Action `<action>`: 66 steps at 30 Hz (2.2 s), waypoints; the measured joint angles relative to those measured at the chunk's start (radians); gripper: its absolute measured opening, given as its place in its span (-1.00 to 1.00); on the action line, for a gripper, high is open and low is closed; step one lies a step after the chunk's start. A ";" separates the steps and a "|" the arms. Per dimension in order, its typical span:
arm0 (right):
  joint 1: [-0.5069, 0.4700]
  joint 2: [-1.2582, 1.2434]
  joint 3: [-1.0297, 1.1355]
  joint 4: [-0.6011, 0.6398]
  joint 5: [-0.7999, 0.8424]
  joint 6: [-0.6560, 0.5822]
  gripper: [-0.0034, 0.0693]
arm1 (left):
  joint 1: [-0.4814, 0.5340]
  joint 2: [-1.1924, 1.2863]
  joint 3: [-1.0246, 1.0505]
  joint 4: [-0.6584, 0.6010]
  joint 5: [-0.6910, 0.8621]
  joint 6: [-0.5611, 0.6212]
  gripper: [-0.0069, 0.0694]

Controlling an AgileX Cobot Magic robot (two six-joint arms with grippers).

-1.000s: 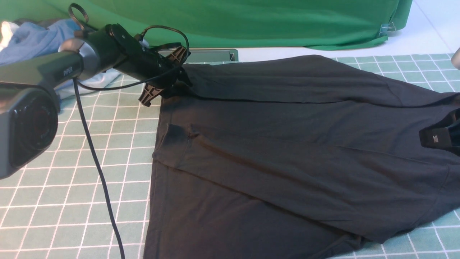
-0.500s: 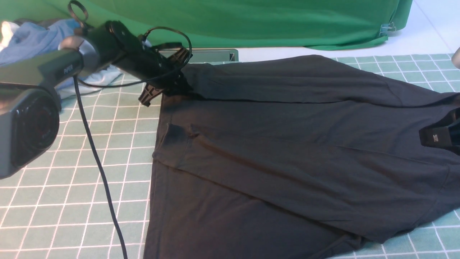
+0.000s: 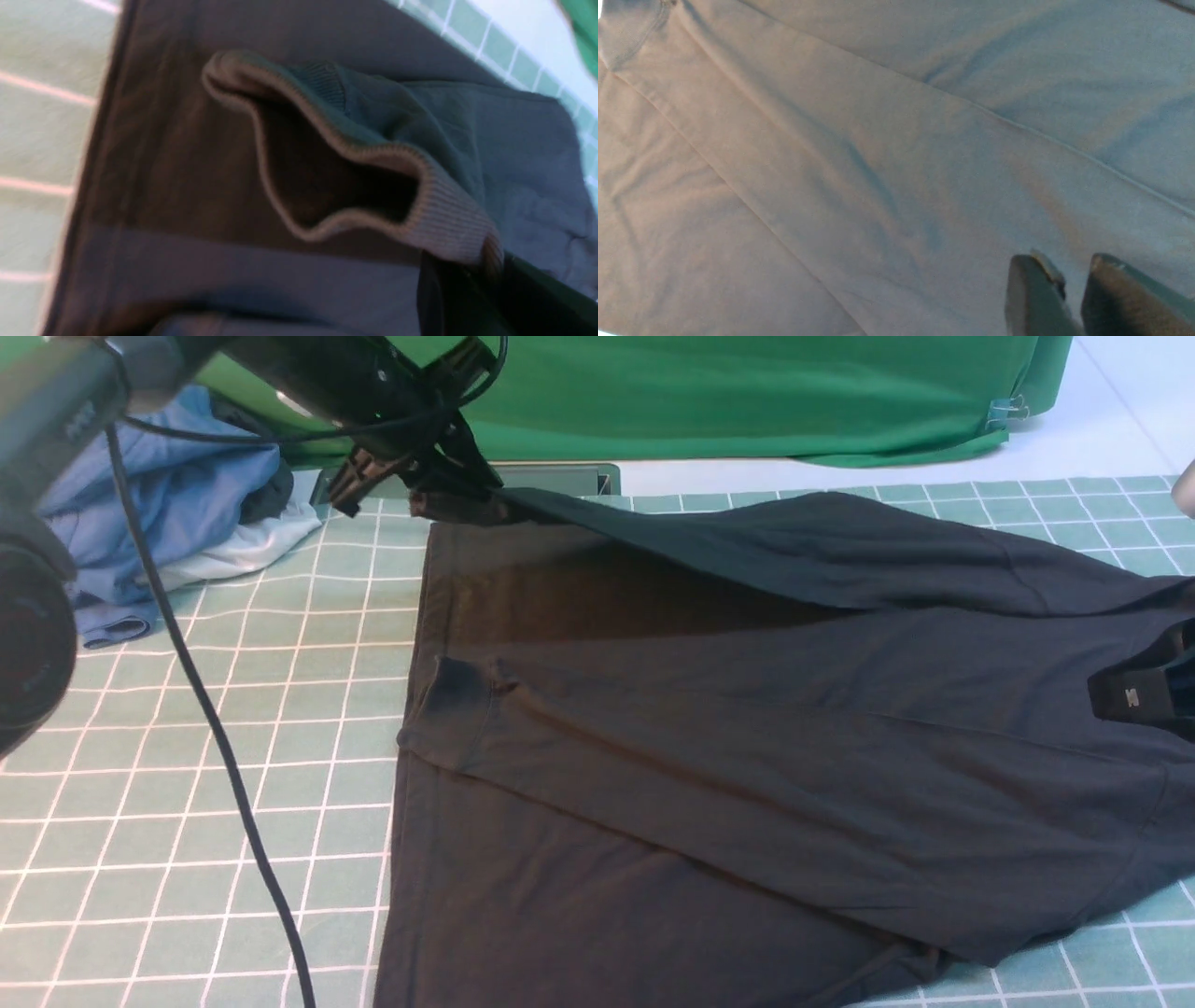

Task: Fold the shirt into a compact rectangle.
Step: 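Fold the left side of the dark shirt inward over its body with the left gripper, then grasp the near edge of the shirt at its hem and shoulder corners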

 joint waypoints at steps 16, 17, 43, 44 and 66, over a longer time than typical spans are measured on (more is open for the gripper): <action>0.000 0.000 0.000 0.000 0.011 0.000 -0.34 | -0.114 -0.189 0.257 0.169 0.105 -0.083 -0.77; 0.000 0.000 0.000 0.000 0.011 0.000 -0.34 | -0.115 -0.195 0.281 0.163 0.105 -0.093 -0.77; 0.000 0.000 0.000 0.000 -0.004 0.022 -0.30 | -0.114 -0.216 0.547 0.162 0.103 -0.059 -0.17; 0.000 0.000 0.000 0.000 -0.004 0.023 -0.29 | -0.114 -0.221 0.548 0.162 0.103 -0.053 -0.10; 0.000 0.000 0.000 0.000 -0.003 0.030 -0.26 | -0.372 -0.616 1.246 0.201 -0.120 -0.027 0.54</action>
